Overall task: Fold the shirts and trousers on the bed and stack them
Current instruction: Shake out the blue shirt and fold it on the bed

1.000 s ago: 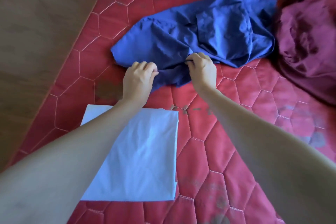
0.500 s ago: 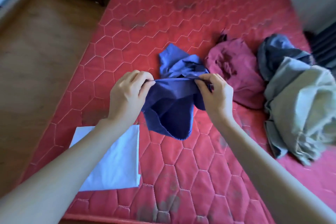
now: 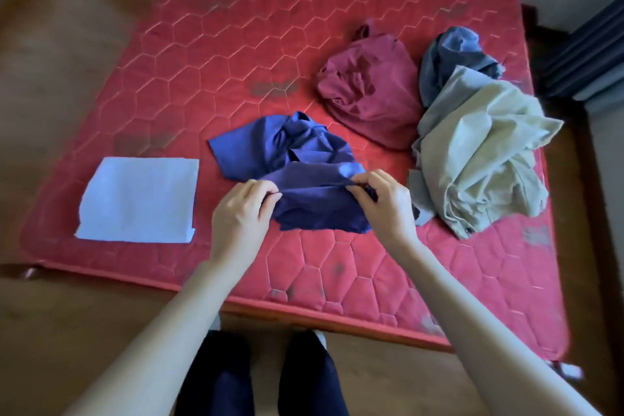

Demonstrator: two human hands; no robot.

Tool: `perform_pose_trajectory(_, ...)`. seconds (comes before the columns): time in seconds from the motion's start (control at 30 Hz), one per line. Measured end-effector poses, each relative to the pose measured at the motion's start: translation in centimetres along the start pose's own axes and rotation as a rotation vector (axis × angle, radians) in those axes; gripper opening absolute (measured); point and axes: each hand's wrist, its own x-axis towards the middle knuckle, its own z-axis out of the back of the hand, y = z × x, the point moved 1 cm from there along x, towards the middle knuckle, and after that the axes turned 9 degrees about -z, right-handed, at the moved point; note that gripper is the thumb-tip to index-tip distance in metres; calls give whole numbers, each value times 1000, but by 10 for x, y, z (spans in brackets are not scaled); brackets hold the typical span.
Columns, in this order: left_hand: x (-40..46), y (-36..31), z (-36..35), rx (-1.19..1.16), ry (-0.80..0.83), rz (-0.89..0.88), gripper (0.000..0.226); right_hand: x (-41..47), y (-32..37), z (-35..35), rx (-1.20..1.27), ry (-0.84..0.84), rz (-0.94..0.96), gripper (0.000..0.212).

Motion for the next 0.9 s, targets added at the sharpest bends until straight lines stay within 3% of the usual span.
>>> perform_pose_trajectory(0.23, -101, -34, -68, 17, 317, 63, 27, -89, -99, -22, -119, 170, -160, 7)
perform_pose_trajectory(0.4, -85, -18, -119, 61, 356, 23, 18, -80, -137, -48, -152, 205, -225, 39)
perform_pose_trajectory(0.73, 2, 91, -253, 232, 625, 67, 85, 20, -181, -180, -435, 411, -144, 80)
perform_pose_trajectory(0.9, -10, 133, -290, 324, 719, -8, 78, 47, -195, -231, -556, 467, -95, 81)
